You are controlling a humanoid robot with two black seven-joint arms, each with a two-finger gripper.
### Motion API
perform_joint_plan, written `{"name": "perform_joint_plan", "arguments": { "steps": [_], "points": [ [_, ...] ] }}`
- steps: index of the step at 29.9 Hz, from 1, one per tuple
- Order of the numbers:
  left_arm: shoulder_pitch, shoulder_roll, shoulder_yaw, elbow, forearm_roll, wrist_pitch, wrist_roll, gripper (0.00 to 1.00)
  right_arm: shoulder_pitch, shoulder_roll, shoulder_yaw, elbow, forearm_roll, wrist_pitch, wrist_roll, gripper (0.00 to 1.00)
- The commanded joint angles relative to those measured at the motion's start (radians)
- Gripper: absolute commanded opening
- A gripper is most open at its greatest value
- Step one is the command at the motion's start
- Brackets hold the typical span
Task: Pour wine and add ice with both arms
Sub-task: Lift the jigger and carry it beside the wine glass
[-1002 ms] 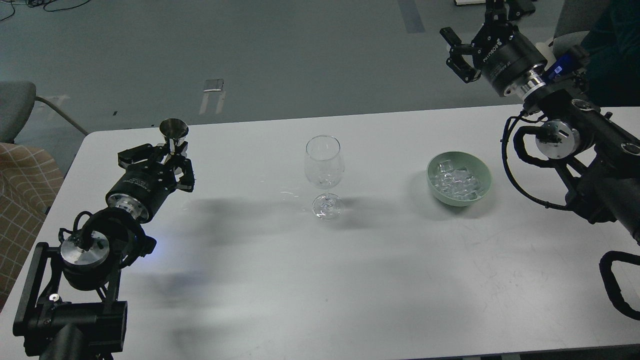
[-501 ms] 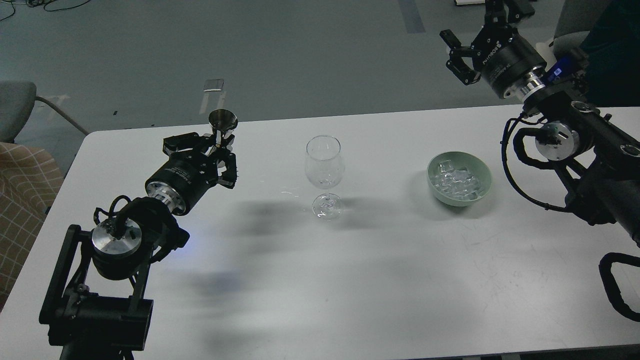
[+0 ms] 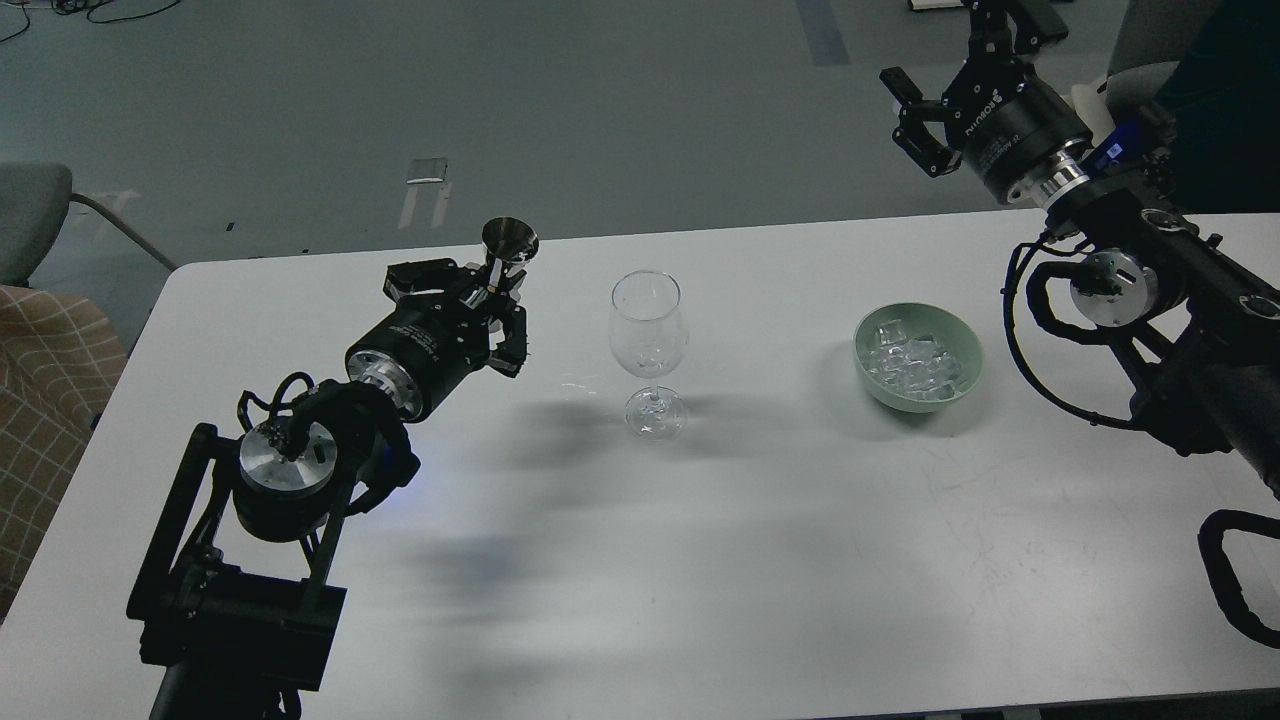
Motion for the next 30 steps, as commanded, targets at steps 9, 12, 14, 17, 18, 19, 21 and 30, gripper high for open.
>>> {"name": "perform_joint_plan", "arguments": {
  "steps": [9,12,14,17,18,19,21,30],
  "points": [
    [-0.048,0.000,0.046,0.002,0.080,0.021,0.011,0.00,-0.002,0.001,0.000,0.003,0.000,0.000,0.000,1.00],
    [-0.052,0.000,0.060,0.002,0.087,0.029,0.011,0.00,-0.002,0.001,0.000,0.002,0.000,0.000,0.000,1.00],
    [-0.057,0.000,0.062,0.002,0.096,0.029,0.011,0.00,-0.002,0.000,0.000,0.003,0.000,0.000,0.000,1.00],
    [-0.068,0.000,0.063,0.002,0.121,0.029,0.012,0.00,-0.002,0.000,0.000,0.003,0.000,0.000,0.000,1.00],
    [-0.069,0.000,0.069,0.002,0.126,0.031,0.012,0.00,-0.002,0.000,0.000,0.003,0.000,0.000,0.000,1.00],
    [-0.071,0.000,0.074,0.002,0.129,0.031,0.011,0.00,-0.002,0.000,0.000,0.003,0.000,0.000,0.000,1.00],
    [-0.074,0.000,0.086,0.002,0.145,0.031,0.011,0.00,-0.002,0.000,0.000,0.003,0.000,0.000,0.000,1.00],
    [-0.077,0.000,0.103,0.002,0.185,0.032,0.012,0.00,-0.002,0.000,0.000,0.003,0.000,0.000,0.000,1.00]
  ]
}}
